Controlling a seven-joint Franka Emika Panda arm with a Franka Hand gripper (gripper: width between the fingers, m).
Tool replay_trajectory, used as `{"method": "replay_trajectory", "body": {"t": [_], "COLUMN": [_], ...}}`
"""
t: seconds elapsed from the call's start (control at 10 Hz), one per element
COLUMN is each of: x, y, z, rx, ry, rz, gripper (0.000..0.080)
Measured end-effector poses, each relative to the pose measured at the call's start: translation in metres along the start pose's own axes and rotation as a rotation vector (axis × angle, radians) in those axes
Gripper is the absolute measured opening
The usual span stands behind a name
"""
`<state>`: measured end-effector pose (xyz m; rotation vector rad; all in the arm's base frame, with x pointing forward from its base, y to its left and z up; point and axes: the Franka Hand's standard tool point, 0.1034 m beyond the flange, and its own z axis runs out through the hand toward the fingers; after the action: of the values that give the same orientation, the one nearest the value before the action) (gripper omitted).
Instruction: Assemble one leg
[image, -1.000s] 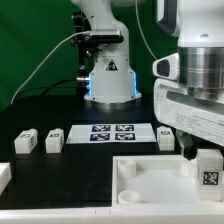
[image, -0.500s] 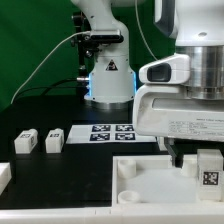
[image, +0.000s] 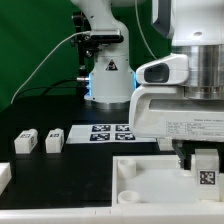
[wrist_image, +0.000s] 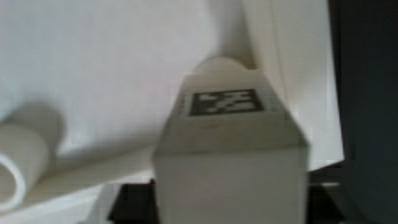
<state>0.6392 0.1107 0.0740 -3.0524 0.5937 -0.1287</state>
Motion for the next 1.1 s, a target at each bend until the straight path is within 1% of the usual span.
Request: {"method": "replay_trajectory", "body": {"t": [0.1,0.3,0.4,0.6,0.8,0.9,1.0,1.1], "x": [0.000,-0.001,-0.001,-0.001,-0.007,-0.009,-0.010,-0.010], "y": [0.000,0.001,0.002,0.005,0.006,0.005,0.005,0.006], "z": [0.000,0.002,0.002,0.002,0.003,0.003,0.002,0.002], "rx": [0.000,0.001,0.000,-0.012,-0.001,0.007,0.017,0.015], "ry": [0.000,-0.005,-0.007,-0.037,-0.058,-0.053,-0.048,-0.047], "rz": [0.066,0.279,0.335,0.690,1.180,1.358,1.504,1.522], "gripper": [0.0291,0.0291,0.0291,0.0291,0.0291,0.0291,0.0292,0.0292]}}
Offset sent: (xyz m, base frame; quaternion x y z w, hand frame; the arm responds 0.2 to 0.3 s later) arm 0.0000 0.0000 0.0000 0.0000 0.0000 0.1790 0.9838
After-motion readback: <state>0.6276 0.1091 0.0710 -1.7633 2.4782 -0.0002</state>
